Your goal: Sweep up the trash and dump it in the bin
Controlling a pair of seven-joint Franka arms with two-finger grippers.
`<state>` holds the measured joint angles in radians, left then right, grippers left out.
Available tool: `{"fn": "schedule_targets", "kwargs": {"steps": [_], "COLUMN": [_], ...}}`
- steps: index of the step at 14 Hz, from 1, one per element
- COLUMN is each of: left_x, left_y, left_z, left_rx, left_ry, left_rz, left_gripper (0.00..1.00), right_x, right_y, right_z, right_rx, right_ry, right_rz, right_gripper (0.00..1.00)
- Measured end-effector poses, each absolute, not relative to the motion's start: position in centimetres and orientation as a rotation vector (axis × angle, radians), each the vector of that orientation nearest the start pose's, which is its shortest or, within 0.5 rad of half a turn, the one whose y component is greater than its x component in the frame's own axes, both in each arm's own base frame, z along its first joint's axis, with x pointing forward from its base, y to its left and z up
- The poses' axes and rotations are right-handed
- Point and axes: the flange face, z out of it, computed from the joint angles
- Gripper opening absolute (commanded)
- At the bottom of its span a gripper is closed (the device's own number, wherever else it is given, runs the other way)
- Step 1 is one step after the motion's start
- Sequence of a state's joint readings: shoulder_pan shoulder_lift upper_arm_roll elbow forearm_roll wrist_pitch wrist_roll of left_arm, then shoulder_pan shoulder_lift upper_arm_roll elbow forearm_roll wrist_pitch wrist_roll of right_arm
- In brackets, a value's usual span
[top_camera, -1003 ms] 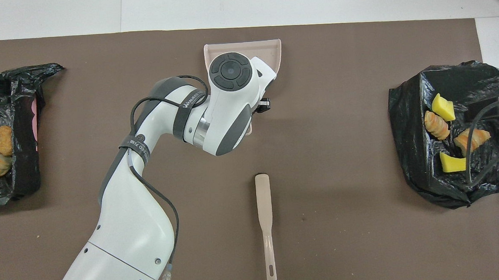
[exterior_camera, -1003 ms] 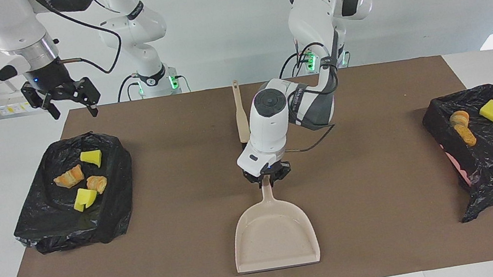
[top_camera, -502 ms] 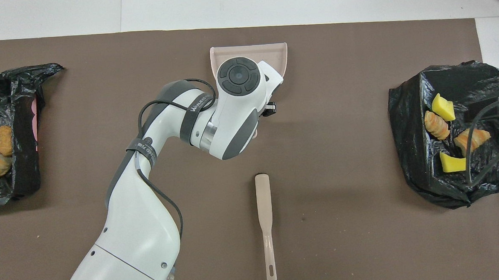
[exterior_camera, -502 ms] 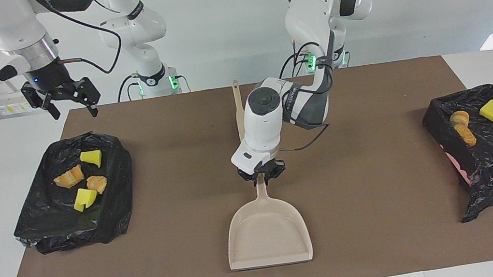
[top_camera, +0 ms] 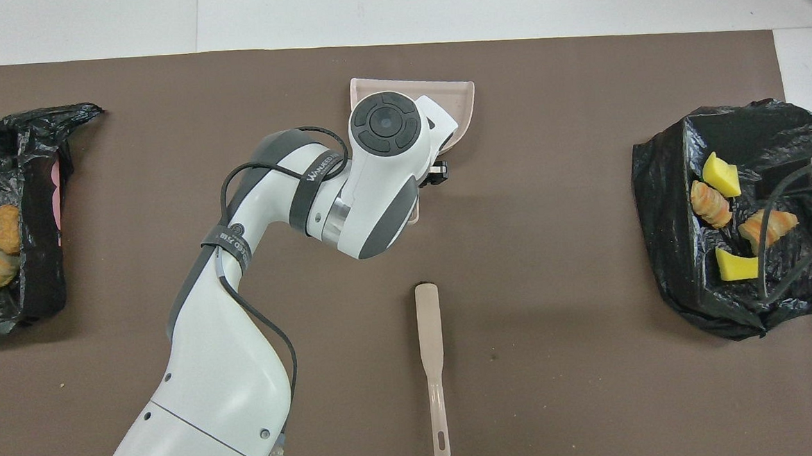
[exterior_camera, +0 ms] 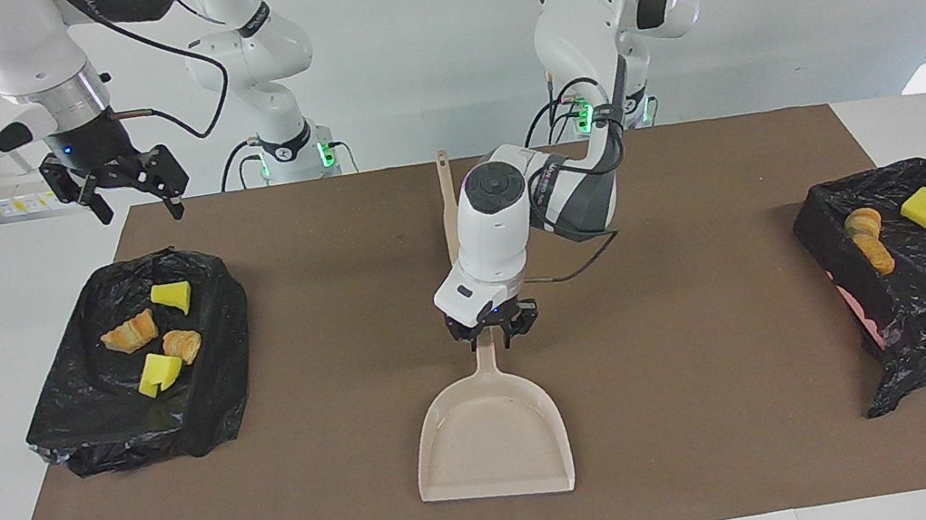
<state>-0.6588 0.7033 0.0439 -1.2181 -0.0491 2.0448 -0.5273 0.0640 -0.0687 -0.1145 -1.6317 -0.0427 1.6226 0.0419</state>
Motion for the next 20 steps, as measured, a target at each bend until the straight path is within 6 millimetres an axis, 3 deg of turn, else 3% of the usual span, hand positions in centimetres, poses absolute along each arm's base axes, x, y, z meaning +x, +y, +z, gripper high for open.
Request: {"fn": "schedule_targets", "kwargs": {"steps": [2, 4, 8, 11, 13, 20], "left_x": [61.2, 60.7, 59.4, 57.3, 55.9, 54.2], "left_y": [-42.6, -39.1, -29.2, -20.6, -16.0, -6.1], "left_z": [39.8, 42.5, 47.5, 54.1, 57.8, 64.9], "left_rx": [-3.216, -3.200, -3.178, -3.178, -3.186, -3.151], "left_ry": [0.093, 0.057, 0.087, 0.185, 0.189, 0.285], "left_rz": [-0.180, -0.183, -0.162, -0.092, -0.088, -0.058], "left_gripper": [1.00, 1.00, 1.00, 1.00, 1.00, 1.00], "right_x": [53.7, 53.7, 53.7, 53.7, 53.7, 53.7], "right_y": [-3.4, -3.4, -3.4, -3.4, -3.4, -3.4], "right_z": [63.8, 63.8, 63.8, 63.8, 63.8, 63.8], "right_rx": [-3.172, -3.172, -3.172, -3.172, -3.172, -3.172], "right_ry": [0.145, 0.145, 0.145, 0.145, 0.145, 0.145], "right_rz": [-0.094, -0.094, -0.094, -0.094, -0.094, -0.094], "right_gripper": [1.00, 1.00, 1.00, 1.00, 1.00, 1.00]}}
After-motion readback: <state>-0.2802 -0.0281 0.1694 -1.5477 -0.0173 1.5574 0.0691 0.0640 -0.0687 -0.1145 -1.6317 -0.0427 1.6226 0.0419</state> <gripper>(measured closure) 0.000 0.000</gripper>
